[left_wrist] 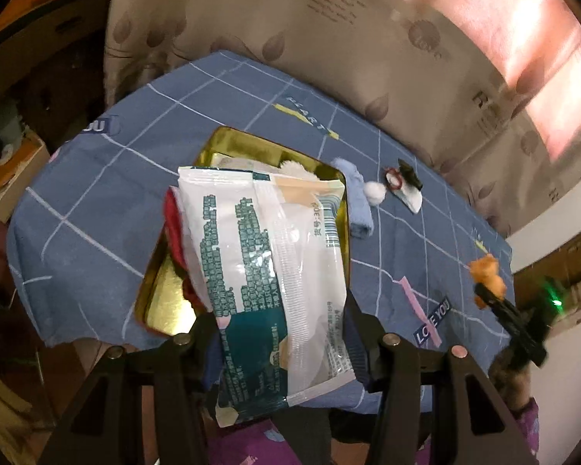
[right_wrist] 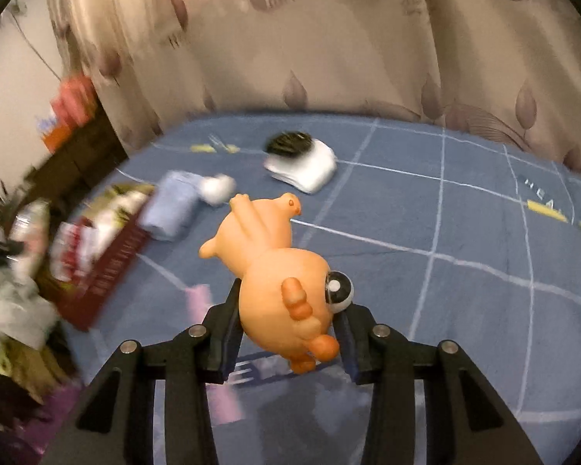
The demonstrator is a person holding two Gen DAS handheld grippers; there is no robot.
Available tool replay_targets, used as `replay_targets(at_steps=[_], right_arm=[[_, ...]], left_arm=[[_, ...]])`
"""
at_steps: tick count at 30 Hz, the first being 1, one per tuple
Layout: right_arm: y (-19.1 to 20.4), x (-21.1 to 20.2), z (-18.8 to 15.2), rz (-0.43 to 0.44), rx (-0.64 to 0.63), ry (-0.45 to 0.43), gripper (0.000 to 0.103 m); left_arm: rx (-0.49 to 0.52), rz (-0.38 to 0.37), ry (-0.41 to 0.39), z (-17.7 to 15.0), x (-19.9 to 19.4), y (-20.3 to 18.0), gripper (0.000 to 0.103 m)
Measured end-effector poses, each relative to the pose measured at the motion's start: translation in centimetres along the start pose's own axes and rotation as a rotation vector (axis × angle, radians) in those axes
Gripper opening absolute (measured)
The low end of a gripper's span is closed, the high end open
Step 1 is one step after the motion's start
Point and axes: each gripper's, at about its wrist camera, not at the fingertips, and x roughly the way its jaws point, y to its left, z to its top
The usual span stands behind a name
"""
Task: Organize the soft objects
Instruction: 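Carry the wet-wipe packet over the tray with the left tool while the right tool grasps the orange toy, then drop the packet into the tray with the left tool while the right tool drops the orange toy there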
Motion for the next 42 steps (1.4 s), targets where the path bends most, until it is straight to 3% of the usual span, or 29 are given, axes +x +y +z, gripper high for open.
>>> replay_targets(at_steps=[5, 14, 18, 22, 31, 35, 39, 42], right_arm=[[2.7, -2.7, -1.0, 0.071, 0.056, -0.045, 0.039], [5.7, -4.2, -2.2, 0.096, 0.068, -0.041, 0.039], [6.2, -4.4, -2.2, 0.096, 0.069, -0.037, 0.039], [6.8, -4.6, -2.1, 0.097, 0.057, -0.041, 0.039], [8.5, -4.5, -2.0, 0.115, 0.033, -0.036, 0.039], [9.3, -4.6, -1.6, 0.125, 0.019, -0.041, 0.039], [10.3, -4.6, -1.4, 0.139, -0.001, -0.042, 0.039], [11.4, -4.4, -1.0, 0.159, -0.013, -0.042, 0.039]], left_arm=[[0.1, -0.001, 0.019, 0.7, 2.2, -1.3, 0.053], [0.234, 0.028, 0.095, 2.1, 8.2, -2.7, 0.056], [0.248, 0.017, 0.101, 2.4, 9.0, -2.7, 0.059], [0.363, 0.121, 0.187, 1.8, 11.0, -3.8, 0.059], [0.512, 0.098, 0.252, 0.5, 12.1, -5.2, 0.065], [0.466, 0.066, 0.156, 1.0, 10.6, -4.4, 0.065], [0.447, 0.127, 0.081, 1.0, 9.5, -3.6, 0.065], [0.344, 0.121, 0.039, 1.2, 7.9, -2.0, 0.065]])
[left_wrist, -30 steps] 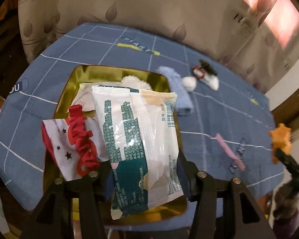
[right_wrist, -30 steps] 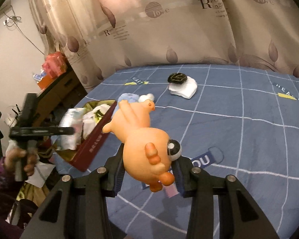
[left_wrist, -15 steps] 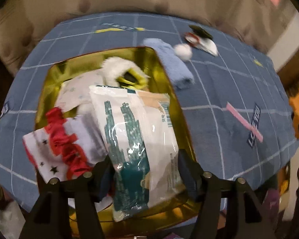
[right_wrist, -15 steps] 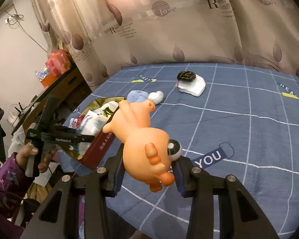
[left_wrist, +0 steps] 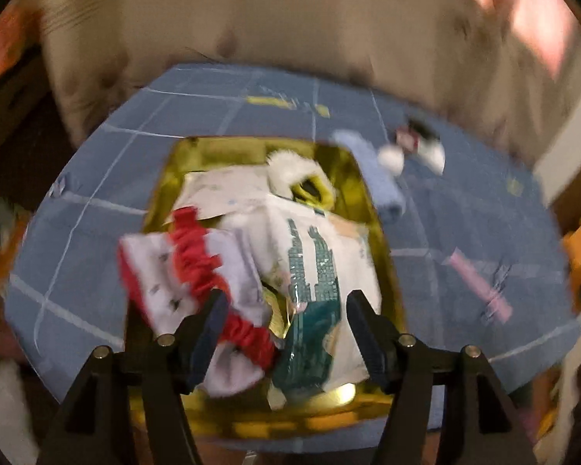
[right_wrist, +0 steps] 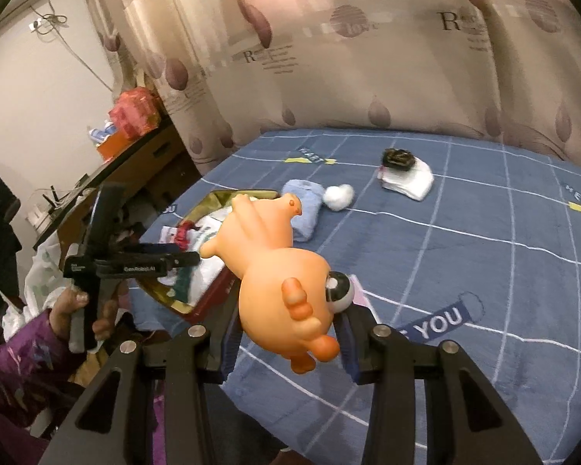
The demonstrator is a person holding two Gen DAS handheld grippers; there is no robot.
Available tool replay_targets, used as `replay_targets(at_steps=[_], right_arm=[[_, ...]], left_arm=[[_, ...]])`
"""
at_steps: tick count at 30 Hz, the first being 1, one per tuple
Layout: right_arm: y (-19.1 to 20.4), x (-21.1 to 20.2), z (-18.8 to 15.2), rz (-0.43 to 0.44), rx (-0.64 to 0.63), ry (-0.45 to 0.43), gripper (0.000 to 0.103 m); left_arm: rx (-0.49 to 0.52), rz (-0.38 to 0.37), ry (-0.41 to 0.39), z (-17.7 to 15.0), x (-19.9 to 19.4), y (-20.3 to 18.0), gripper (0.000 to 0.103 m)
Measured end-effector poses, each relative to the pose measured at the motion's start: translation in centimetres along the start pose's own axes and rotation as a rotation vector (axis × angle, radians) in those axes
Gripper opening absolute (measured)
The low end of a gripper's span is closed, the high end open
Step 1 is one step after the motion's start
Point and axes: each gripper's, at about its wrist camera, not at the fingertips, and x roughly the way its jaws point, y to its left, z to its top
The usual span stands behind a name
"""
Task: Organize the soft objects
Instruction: 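Drop the packet into the tray with the left tool while the right tool drops the orange toy there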
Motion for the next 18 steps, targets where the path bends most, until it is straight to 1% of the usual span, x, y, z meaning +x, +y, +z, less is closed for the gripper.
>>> replay_targets(at_steps=[2, 3, 5, 6, 8, 11, 12, 14, 15, 17, 18], right_arm=[[1.0, 0.6, 0.6, 0.015, -0.025, 0.006, 0.039], [1.5, 1.1, 1.0, 0.029, -0.037, 0.011, 0.04], [3.0, 2.6, 2.2, 0.075, -0.057, 0.024, 0.04], [3.5, 3.3, 2.7, 0.091, -0.064, 0.033, 0.04], [5.1, 5.7, 4.3, 0.133, -0.082, 0.056, 0.04], [7.0, 10.1, 6.8, 0.192, -0.084, 0.105, 0.04], [7.6, 11.9, 7.6, 0.207, -0.077, 0.125, 0.04], [8.9, 15.1, 8.6, 0.205, -0.078, 0.17, 0.04], [9.6, 17.0, 8.9, 0.187, -0.084, 0.192, 0.04], [10.5, 19.8, 9.3, 0.162, -0.08, 0.235, 0.04], [11.0, 21.1, 9.4, 0.15, -0.075, 0.251, 0.04]], left_arm=[[-0.104, -0.042, -0.072, -1.1, -2.3, 1.4, 0.065], [-0.132, -0.038, -0.108, -1.7, -3.4, 1.6, 0.066], [-0.164, 0.026, -0.154, -2.9, -5.1, 1.7, 0.066], [-0.176, 0.075, -0.171, -3.7, -5.9, 1.5, 0.066], [-0.173, 0.143, -0.212, -5.4, -7.4, 1.1, 0.066], [-0.161, 0.176, -0.277, -6.7, -8.8, 1.1, 0.066], [-0.164, 0.183, -0.281, -6.7, -8.8, 1.2, 0.066], [-0.194, 0.184, -0.278, -7.0, -8.6, 2.0, 0.066], [-0.203, 0.18, -0.28, -7.0, -8.6, 2.2, 0.066], [-0.217, 0.221, -0.267, -6.9, -8.4, 2.8, 0.066], [-0.226, 0.226, -0.266, -6.8, -8.4, 3.1, 0.066]])
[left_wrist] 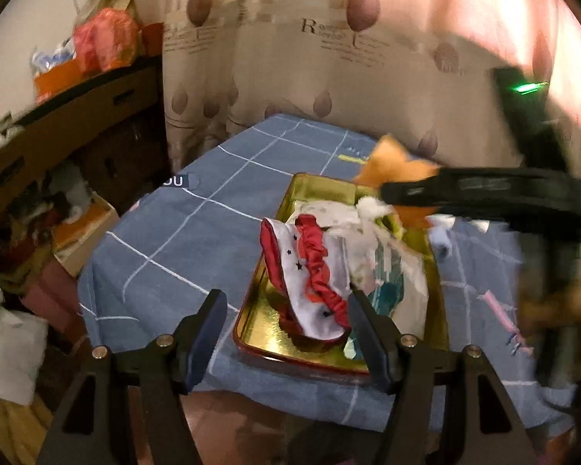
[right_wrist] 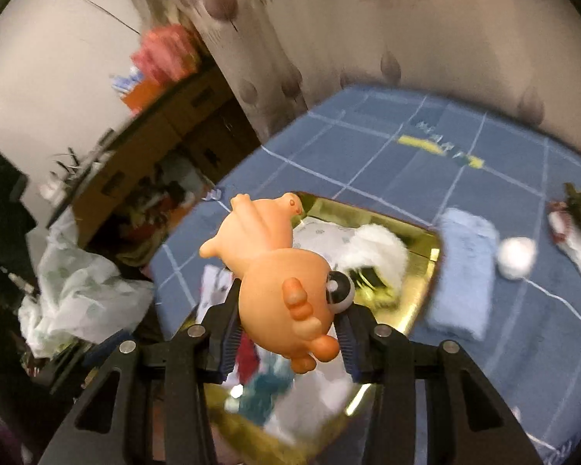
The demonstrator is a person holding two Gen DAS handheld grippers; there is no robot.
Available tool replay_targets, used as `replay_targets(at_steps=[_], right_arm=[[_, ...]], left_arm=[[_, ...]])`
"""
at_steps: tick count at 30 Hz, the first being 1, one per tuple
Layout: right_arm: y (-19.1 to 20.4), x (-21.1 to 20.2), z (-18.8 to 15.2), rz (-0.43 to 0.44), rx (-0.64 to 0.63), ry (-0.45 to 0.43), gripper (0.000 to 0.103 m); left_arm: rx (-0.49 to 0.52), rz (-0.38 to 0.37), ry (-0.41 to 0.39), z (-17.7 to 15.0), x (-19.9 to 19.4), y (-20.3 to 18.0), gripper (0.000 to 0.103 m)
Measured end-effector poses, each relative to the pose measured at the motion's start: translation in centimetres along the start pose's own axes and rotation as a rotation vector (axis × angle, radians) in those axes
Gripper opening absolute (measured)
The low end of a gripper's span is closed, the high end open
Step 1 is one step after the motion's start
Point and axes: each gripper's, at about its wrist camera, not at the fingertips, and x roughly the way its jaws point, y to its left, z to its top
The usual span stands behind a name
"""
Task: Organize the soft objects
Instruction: 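Drop the packet into the tray with the left tool while the right tool drops the orange toy there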
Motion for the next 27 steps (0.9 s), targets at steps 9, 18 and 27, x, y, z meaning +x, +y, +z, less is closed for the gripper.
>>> replay_targets(at_steps=[9, 18, 27], right_arm=[[0.9, 7.9, 2.4, -0.118, -0.011, 0.096, 0.04], [0.9, 9.5, 3.0, -0.165, -0.025, 0.126, 0.048], [-0.1, 0.1, 1.4, -0.131, 0.005, -0.147, 0.081]], left_arm=[[-0.052, -0.05, -0.025, 0.2, -0.3, 1.9, 0.067], [-0.086, -0.079, 0.008, 0.2, 0.3, 2.3, 0.067], [-0.143, -0.096, 0.047, -0.1, 0.8, 3.0, 0.067]])
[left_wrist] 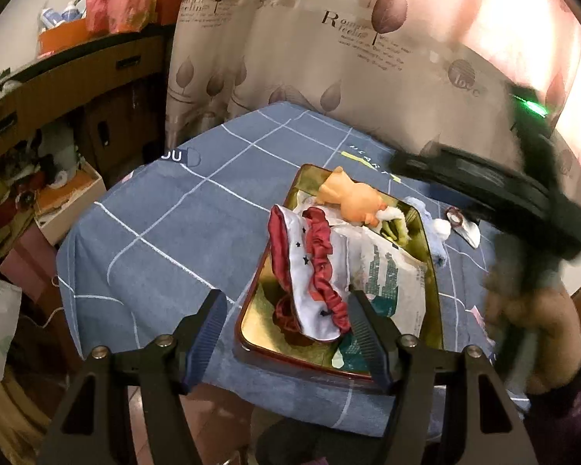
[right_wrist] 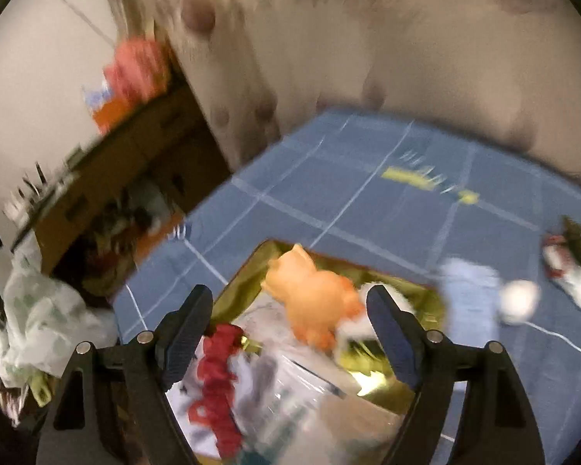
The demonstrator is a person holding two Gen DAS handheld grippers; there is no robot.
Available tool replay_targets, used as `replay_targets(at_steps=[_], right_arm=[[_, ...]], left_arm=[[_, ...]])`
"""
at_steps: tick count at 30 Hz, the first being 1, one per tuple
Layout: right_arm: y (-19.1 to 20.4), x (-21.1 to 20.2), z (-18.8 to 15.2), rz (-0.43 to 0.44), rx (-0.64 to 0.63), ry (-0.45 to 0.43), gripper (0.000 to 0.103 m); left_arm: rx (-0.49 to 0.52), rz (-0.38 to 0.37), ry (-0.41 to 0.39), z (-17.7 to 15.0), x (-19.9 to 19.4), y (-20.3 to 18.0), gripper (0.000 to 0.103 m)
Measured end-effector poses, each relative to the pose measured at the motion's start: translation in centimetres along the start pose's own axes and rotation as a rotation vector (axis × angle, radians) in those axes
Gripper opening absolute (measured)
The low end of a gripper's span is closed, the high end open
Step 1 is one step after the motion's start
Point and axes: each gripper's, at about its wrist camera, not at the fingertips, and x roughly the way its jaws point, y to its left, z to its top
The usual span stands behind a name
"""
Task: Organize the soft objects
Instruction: 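Drop the packet into the tray with the left tool while the right tool drops the orange toy there, then grasp the blue fluffy slipper with the right tool and lift it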
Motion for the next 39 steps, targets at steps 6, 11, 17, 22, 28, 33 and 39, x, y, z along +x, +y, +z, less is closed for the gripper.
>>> replay_targets(at_steps=[6, 11, 17, 22, 28, 33, 39], right_arm=[[-6.3, -4.4, -4.9, -0.21, 0.038, 0.024, 0.088], [-9.5, -2.3, -5.3, -0.238, 0.112, 0.111, 0.067], [-10.8, -0.8, -4.2, -0.172, 0.198, 0.122, 0.061], [-11.1, 1.3, -3.6, -0.164, 0.188, 0.176, 0.061], [-11.8, 3.4, -4.0, -0.145, 0.202, 0.242, 0.061], [-11.4, 4.3, -3.8, -0.16, 0.168, 0.253, 0.06], [-10.4, 4.3, -3.5, -0.171, 0.088, 0.235, 0.018]], left_arm=[[0.049, 0.024, -0.019, -0.2, -0.4, -1.0, 0.067], [0.05, 0.022, -0.03, -0.5, -0.9, -1.4, 0.067], [0.092, 0.054, -0.055, -0.5, -1.1, -2.1, 0.067], [0.105, 0.049, -0.027, -0.6, -0.4, -2.2, 0.067], [0.092, 0.037, -0.022, -0.5, -0.2, -1.9, 0.067], [0.101, 0.037, 0.004, -0.5, 0.4, -2.0, 0.067], [0.111, 0.046, 0.005, -0.7, 0.5, -2.3, 0.067]])
